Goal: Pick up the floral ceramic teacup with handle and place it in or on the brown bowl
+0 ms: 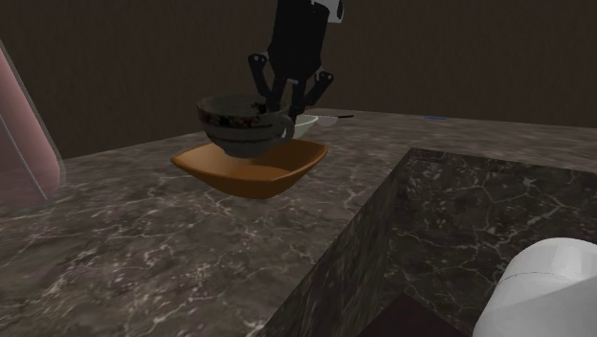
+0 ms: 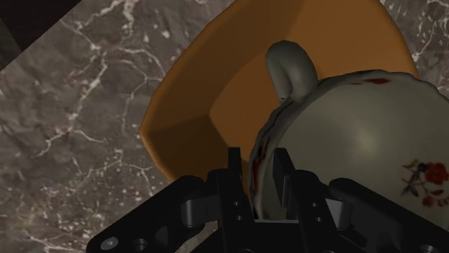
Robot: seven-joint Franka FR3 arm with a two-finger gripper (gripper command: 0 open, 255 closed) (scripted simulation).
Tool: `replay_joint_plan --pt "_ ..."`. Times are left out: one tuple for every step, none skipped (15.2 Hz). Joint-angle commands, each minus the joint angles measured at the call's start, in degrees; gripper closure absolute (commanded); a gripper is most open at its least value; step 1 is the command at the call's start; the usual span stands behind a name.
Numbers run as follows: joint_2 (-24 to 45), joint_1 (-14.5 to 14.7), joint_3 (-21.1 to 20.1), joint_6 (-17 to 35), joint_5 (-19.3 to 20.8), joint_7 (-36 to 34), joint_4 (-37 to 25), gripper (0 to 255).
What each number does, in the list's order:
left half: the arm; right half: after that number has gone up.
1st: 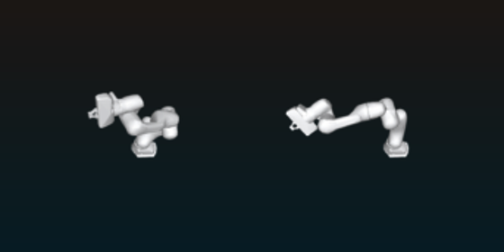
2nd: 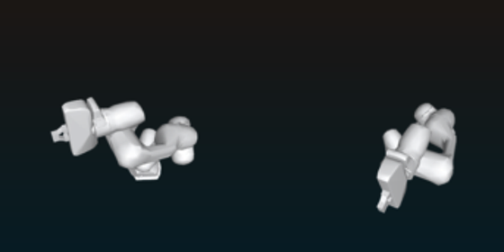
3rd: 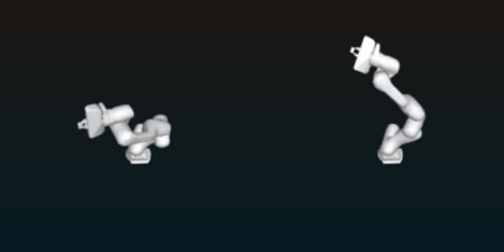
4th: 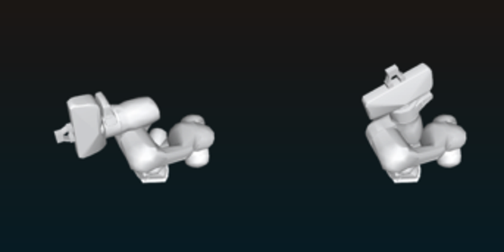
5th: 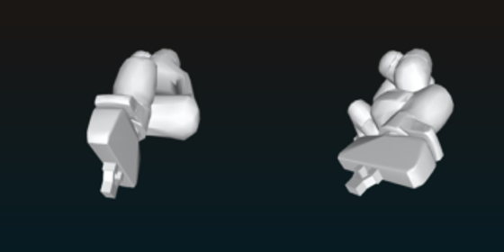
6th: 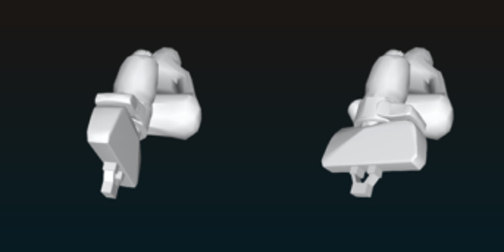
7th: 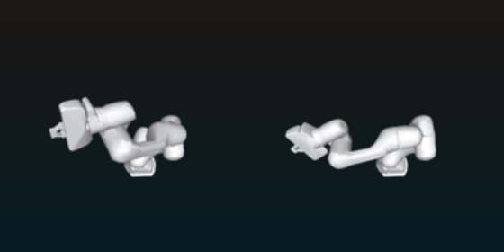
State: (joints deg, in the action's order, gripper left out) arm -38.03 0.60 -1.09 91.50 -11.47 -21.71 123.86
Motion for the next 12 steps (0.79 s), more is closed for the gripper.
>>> replay_joint_plan --pt "0.0 0.0 0.0 0.1 0.0 0.0 0.0 255" --pt "0.0 0.0 0.0 0.1 0.0 0.0 0.0 255" --pt "0.0 0.0 0.0 0.1 0.0 0.0 0.0 255" --pt "0.0 0.0 0.0 0.1 0.0 0.0 0.0 255" --pt "0.0 0.0 0.0 0.1 0.0 0.0 0.0 0" --pt "0.0 0.0 0.0 0.1 0.0 0.0 0.0 0" --pt "0.0 0.0 0.0 0.1 0.0 0.0 0.0 0" --pt "0.0 0.0 0.0 0.1 0.0 0.0 0.0 0" --pt "0.0 0.0 0.0 0.1 0.0 0.0 0.0 0" --pt "0.0 0.0 0.0 0.1 0.0 0.0 0.0 0" --pt "0.4 0.0 0.3 -1.8 0.2 -0.1 -2.2 0" --pt "0.9 -0.1 0.6 -3.6 0.3 -0.1 -4.6 0"
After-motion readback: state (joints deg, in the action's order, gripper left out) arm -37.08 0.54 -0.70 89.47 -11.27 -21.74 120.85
